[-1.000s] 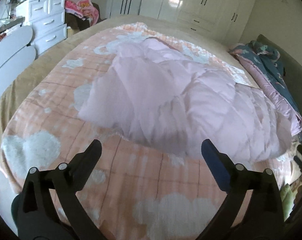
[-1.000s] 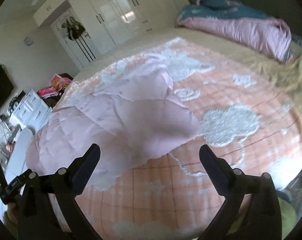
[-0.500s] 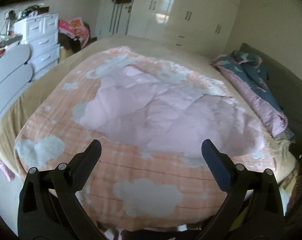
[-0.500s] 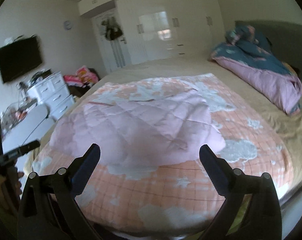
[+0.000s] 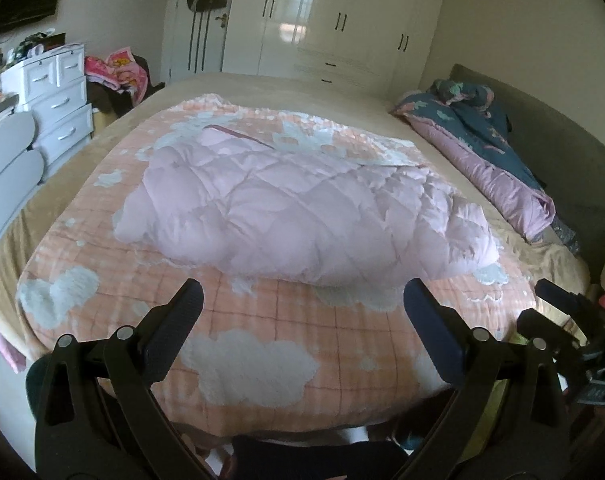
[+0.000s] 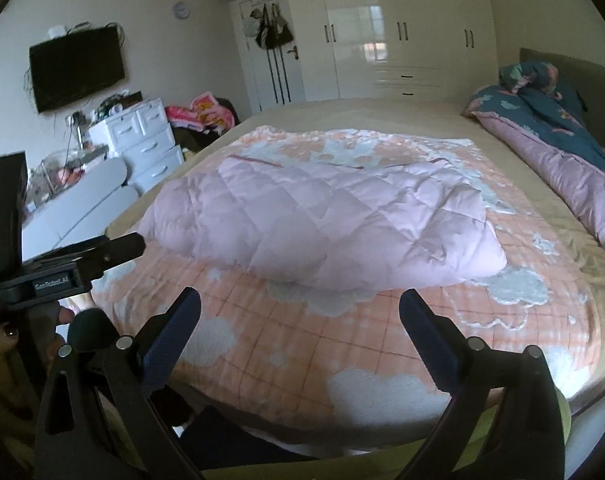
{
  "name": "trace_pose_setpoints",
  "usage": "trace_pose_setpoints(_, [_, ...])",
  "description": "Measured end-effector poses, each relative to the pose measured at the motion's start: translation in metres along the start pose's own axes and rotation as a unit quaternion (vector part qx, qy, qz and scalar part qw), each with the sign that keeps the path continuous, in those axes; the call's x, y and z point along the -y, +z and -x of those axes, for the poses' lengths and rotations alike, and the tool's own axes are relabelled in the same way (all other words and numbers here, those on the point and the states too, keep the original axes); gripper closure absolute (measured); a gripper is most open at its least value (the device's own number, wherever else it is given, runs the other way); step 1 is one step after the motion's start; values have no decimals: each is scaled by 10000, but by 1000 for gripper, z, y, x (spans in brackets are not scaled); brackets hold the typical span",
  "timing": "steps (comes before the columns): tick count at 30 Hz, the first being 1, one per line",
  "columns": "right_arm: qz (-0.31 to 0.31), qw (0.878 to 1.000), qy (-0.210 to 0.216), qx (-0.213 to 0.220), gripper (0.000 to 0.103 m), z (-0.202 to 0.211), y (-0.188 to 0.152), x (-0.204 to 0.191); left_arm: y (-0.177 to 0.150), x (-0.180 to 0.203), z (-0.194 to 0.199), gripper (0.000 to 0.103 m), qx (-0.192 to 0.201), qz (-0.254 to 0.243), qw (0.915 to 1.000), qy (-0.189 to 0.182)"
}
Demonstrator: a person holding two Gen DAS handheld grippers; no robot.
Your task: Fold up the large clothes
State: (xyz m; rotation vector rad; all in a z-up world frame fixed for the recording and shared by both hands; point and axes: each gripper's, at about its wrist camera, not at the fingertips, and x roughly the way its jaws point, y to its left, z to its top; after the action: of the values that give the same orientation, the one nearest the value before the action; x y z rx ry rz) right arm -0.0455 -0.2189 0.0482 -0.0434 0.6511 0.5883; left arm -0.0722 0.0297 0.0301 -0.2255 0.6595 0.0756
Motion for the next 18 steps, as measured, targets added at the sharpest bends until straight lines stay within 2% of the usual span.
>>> trace_pose_setpoints(18, [-16,10000,-26,-70,4,-6,-1,-3,-2,0,-3,9,-70,19,9999,95])
